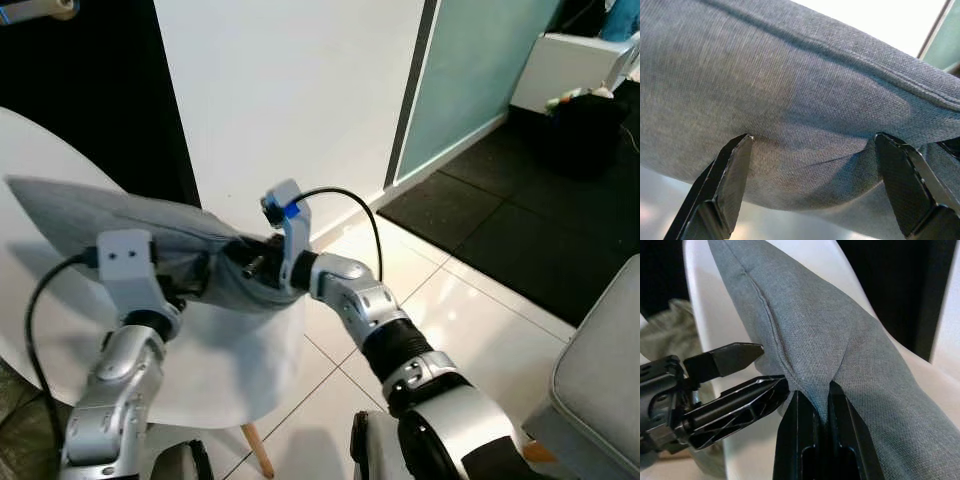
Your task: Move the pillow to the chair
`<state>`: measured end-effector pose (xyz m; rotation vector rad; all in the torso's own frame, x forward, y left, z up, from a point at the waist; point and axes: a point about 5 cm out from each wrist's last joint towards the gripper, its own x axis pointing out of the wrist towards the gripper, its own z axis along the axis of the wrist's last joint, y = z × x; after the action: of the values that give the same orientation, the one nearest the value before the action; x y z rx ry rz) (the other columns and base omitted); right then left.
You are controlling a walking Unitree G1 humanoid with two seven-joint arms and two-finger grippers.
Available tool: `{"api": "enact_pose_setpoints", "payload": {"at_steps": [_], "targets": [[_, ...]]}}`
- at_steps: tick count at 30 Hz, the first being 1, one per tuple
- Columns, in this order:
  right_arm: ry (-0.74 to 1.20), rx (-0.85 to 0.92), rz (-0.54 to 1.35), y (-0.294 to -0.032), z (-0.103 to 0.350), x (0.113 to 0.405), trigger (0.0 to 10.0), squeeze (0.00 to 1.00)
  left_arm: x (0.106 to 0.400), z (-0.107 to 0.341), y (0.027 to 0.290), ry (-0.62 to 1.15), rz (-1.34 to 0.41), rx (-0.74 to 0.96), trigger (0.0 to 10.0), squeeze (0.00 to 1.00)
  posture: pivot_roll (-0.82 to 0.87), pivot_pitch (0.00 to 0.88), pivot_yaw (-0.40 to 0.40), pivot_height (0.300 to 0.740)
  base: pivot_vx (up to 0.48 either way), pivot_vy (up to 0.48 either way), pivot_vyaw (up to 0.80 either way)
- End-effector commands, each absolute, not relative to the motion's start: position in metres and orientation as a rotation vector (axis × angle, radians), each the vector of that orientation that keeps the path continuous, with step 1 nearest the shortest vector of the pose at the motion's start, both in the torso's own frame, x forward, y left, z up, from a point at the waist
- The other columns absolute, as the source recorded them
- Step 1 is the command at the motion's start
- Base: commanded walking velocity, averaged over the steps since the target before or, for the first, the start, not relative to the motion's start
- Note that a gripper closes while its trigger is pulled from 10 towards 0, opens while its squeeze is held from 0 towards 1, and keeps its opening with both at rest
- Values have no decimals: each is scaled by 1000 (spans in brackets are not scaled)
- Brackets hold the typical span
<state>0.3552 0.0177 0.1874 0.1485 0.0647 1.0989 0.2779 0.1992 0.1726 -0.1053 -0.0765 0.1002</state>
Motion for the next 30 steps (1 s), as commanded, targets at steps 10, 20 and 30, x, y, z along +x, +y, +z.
{"api": "enact_pose_setpoints", "payload": {"at_steps": [10,20,30], "targets": [[37,-44,1278,18,168,339,10000,1000,277,152,195,50,105,-68,10000,0,-34,67,-59,546,0,0,0],[-5,146,1406,-23,187,333,10000,1000,282,154,194,74,124,-52,10000,0,-54,29,-57,546,0,0,0],[-49,366,1375,-52,204,335,10000,0,284,155,191,94,109,13,10000,0,-64,9,-65,546,0,0,0]]}}
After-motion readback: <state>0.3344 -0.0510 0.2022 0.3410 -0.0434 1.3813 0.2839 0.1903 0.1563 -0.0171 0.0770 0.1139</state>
